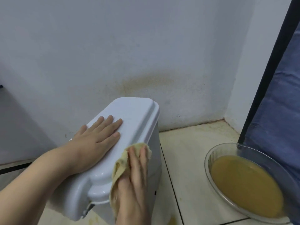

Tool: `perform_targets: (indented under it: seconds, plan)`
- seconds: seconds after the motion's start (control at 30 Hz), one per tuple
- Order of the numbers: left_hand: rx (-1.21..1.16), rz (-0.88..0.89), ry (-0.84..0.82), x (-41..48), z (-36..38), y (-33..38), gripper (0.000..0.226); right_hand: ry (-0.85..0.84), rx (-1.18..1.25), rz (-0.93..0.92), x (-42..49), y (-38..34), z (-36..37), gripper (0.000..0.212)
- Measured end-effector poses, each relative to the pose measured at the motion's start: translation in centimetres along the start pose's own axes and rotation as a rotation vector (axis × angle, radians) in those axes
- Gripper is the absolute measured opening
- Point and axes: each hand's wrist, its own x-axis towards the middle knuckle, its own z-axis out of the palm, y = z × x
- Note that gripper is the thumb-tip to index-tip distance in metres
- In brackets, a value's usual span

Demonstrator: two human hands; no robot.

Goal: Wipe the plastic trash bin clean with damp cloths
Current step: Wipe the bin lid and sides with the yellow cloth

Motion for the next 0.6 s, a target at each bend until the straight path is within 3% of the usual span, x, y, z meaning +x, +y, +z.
perform_targets:
  seconds: [0.1,0.13,0.27,0.37,0.53,0.6]
  plan:
    - [-0.014,0.048,-0.007,-0.5,0.1,-0.7,0.041,-0.024,0.144,-0.136,3.3,-0.7,0.5,0.046]
    - [-0.015,0.063,-0.009,-0.5,0.1,-0.7,0.041,0.042,0.213,-0.143,5.4,-1.4,-0.2,0.043]
    - [-0.04,0.08,-0.007,-0.5,0.0,-0.5,0.042,0.098,0.13,-0.094,13.0,-5.7,-2.8,0.044]
    - [-0.051,0.08,0.007,-0.4,0.0,-0.3,0.041,0.093,0.077,-0.132,12.0,-4.9,-2.0,0.041]
    - [-0.058,0.076,0.005,-0.4,0.2,-0.2,0.041,0.074,-0.263,-0.382,3.1,-0.7,-0.2,0.038]
    - [-0.067,0.077,0.001,-0.6,0.2,-0.2,0.041,0.085,-0.491,-0.429,3.8,-1.5,-0.9,0.049]
